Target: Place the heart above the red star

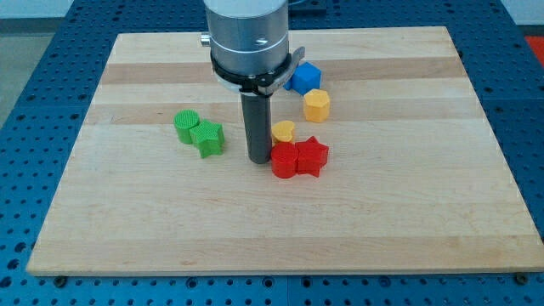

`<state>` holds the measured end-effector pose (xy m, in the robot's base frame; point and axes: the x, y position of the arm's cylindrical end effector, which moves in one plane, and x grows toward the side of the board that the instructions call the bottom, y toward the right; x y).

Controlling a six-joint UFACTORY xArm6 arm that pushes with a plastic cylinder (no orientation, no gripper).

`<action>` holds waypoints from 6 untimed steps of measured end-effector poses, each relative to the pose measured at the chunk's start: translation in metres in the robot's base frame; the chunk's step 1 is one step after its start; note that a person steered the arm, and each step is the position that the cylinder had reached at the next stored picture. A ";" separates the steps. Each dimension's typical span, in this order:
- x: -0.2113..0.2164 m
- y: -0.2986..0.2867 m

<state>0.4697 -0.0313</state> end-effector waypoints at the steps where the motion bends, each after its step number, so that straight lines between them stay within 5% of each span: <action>1: 0.000 0.000; 6: -0.020 0.035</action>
